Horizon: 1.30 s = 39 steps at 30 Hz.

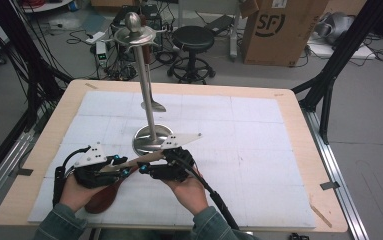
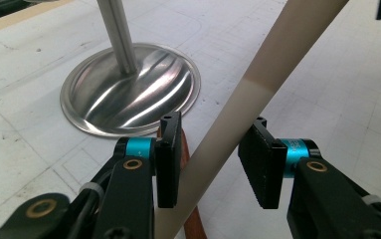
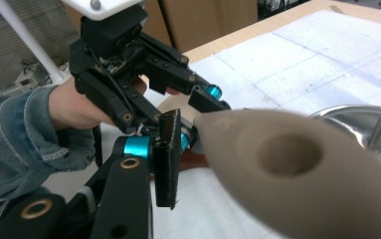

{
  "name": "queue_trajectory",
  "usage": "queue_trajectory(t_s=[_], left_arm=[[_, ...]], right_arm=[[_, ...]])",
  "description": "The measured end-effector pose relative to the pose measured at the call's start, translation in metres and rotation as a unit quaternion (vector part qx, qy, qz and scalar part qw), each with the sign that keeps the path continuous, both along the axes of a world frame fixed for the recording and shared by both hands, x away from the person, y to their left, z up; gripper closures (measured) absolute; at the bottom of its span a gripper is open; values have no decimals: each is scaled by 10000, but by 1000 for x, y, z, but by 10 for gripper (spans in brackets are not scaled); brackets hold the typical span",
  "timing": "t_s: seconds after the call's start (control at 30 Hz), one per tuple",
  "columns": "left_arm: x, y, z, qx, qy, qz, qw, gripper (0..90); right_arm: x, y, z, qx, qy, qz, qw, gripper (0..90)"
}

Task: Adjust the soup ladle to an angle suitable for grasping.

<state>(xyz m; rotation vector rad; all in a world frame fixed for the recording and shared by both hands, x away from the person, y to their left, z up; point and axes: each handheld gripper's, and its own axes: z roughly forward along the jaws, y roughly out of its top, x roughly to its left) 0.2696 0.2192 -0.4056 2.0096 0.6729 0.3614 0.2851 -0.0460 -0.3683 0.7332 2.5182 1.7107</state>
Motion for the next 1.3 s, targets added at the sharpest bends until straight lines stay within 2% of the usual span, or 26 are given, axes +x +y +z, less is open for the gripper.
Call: queue_trajectory(t_s=[0.07, 0.3, 0.4, 0.5, 0.9, 1.1, 1.3], left_arm=[[0, 1, 1, -29, -19, 1, 10000, 606], [0, 5, 3, -217, -68, 169, 9996, 453], [0, 7, 5, -304, -108, 263, 9991, 382], [0, 9, 6, -363, -110, 322, 9988, 352], [1, 13, 7, -474, -131, 421, 9979, 307], [0, 12, 9, -546, -136, 406, 9976, 286], [0, 12, 10, -536, -119, 353, 9979, 281]], right_arm=[[1, -2, 1, 72, 8, -9, 10000, 680], [5, -7, 5, 129, -20, 75, 9999, 686], [7, -12, 9, 252, 17, 6, 9997, 687], [11, -16, 13, 324, 16, -67, 9995, 688], [18, -19, 44, 434, -354, -190, 9982, 692], [21, -23, 65, 589, -550, -224, 9965, 698], [21, -26, 80, 593, -739, -174, 9953, 719]])
